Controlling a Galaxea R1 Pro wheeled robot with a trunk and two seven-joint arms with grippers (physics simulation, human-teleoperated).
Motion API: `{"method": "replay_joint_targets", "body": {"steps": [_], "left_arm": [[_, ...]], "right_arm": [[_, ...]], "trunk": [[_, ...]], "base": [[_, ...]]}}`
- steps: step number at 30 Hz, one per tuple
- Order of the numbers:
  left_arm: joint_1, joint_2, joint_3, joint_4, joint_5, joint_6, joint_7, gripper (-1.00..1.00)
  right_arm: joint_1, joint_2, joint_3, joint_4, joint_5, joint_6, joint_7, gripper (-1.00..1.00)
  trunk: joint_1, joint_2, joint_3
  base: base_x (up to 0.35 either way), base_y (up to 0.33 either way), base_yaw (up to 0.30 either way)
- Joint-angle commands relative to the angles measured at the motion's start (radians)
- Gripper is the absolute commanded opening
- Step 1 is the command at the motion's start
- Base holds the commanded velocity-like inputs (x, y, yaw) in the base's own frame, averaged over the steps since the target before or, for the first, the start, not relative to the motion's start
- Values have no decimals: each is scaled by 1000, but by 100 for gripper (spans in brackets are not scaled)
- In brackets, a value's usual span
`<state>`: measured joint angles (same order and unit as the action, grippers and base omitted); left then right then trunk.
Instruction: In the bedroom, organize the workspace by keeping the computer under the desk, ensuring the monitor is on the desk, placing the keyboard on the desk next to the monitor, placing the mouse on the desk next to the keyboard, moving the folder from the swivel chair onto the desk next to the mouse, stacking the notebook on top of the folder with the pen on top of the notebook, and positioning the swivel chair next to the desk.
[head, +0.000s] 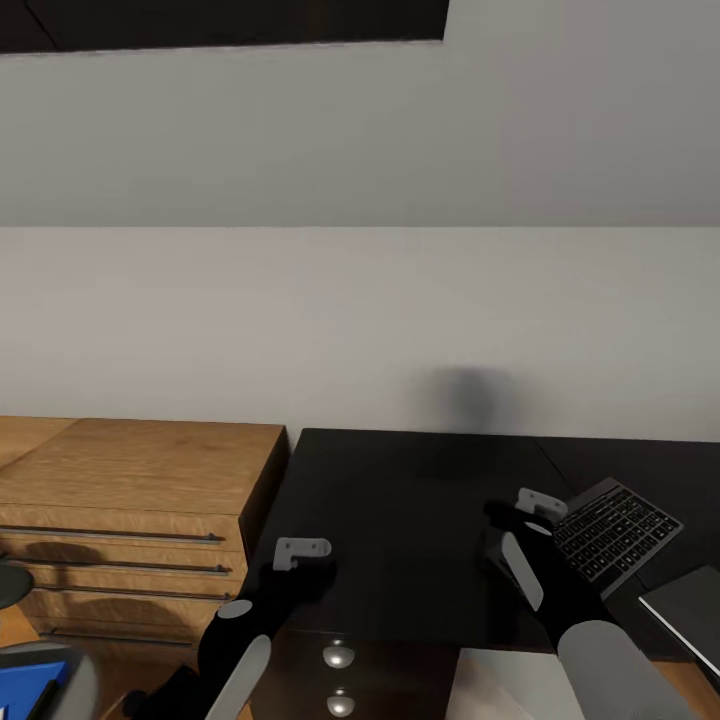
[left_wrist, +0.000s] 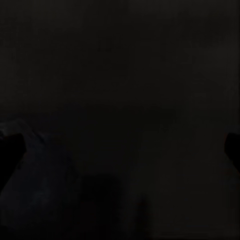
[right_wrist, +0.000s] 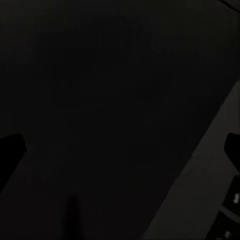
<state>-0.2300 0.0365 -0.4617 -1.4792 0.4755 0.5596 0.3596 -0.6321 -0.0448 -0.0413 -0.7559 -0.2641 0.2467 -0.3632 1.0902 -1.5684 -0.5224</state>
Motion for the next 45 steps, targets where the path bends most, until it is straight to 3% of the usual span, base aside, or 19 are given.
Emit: {"method": "replay_joint_targets", "body": {"steps": [1,6,13,45], "left_arm": [[5,3,-1,-7,9,1,10,100],[33,-8,2,-35,7,0,10,100],[59,-27,3,-60,6,3,10,100],[63,-28,4,-65,6,3,10,100]], "right_arm": [[-6,3,1,4,-6,2,-11,100],[-8,9,0,32,-3,4,-33,100],[5,7,0,29,12,8,-3,100],[7,7,-1,13,15,5,-2,100]], "trunk": [[0,-1,-1],[0,-1,-1],[0,-1,-1],[0,-1,0]], "base": [[0,0,0],[0,0,0],[0,0,0],[0,0,-30]]}}
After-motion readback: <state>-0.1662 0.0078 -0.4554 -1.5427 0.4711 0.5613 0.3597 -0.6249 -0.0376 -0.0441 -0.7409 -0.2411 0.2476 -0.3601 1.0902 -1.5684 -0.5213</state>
